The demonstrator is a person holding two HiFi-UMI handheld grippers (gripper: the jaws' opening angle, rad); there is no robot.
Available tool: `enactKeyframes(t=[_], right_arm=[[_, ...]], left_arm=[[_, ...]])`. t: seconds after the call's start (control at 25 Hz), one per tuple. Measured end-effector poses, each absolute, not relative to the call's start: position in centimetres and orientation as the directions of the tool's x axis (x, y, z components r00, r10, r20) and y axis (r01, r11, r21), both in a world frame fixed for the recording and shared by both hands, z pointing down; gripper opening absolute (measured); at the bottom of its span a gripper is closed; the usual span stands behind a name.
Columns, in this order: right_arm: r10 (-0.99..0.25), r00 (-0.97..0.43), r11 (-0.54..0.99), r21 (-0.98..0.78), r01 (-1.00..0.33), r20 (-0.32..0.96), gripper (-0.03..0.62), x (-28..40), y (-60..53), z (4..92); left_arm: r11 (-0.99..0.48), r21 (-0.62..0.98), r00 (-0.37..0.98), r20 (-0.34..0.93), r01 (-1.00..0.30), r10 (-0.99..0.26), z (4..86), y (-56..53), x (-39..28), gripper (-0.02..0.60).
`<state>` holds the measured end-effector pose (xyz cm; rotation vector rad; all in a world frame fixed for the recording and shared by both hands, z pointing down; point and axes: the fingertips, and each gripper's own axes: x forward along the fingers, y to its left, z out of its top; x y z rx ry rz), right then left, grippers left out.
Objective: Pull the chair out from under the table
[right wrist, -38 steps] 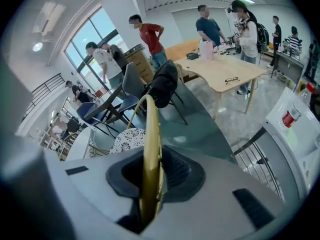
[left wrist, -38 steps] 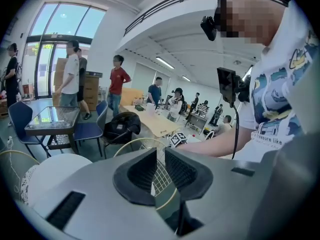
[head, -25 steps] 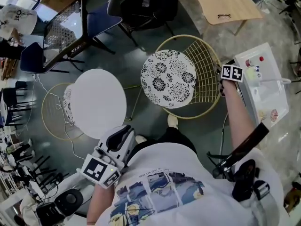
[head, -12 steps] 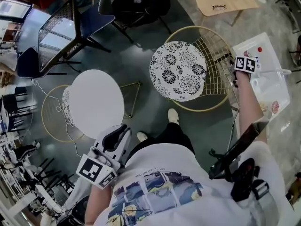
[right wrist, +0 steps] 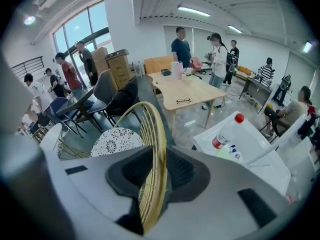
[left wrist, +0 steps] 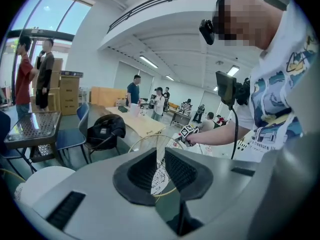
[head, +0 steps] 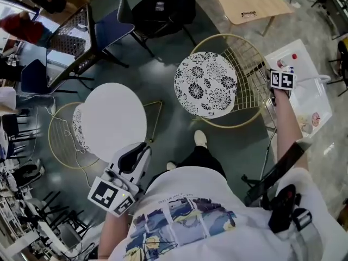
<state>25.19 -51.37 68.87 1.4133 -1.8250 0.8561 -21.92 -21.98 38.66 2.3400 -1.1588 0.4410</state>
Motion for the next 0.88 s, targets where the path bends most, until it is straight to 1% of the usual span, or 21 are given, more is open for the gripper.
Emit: enactKeyframes(t=[0.16,0.32,0.44,0.52,0.6,0.72,0.88], right_arm=[[-0.594,-0.140,0.223,-0.005,-0.975,0.792,0.064,24.7,-47.7,64.1],[-0.619,-0.152,0.282,0.037,-0.959,0.771,0.063,20.0,-41.7,60.4],[-0.605,-0.231,0.372,0.014,-0.928,0.762,0.060,13.8,-36.3,57.9],[-0.586,-0.305,0.427,-0.033,-0.903,0.750,0.029,9.1,-31.9,56.3],[-0.553,-0.378,0.482,-0.085,-0.872,0.742,0.012,4.1,-27.1,54.9],[-0.510,-0.451,0.554,-0.121,-0.824,0.732,0.011,-2.5,-19.9,53.0],[-0.489,-0.516,0.597,-0.161,-0.786,0.703,0.011,-9.7,-11.9,50.7]], left_arm=[[-0.556,0.276,0.617,0.438,-0.784,-0.654,37.3,-20.3,-23.0,0.034],[-0.577,0.294,0.647,0.395,-0.762,-0.653,36.1,-17.6,-25.2,0.034],[-0.591,0.320,0.672,0.350,-0.741,-0.653,35.3,-15.0,-27.6,0.034],[-0.601,0.329,0.685,0.337,-0.729,-0.646,34.9,-12.7,-29.5,0.034],[-0.603,0.343,0.694,0.331,-0.720,-0.640,34.5,-10.1,-31.4,0.032],[-0.601,0.347,0.694,0.329,-0.719,-0.640,34.5,-6.2,-34.0,0.016],[-0.628,0.344,0.716,0.323,-0.698,-0.619,35.0,-1.4,-36.4,0.009]])
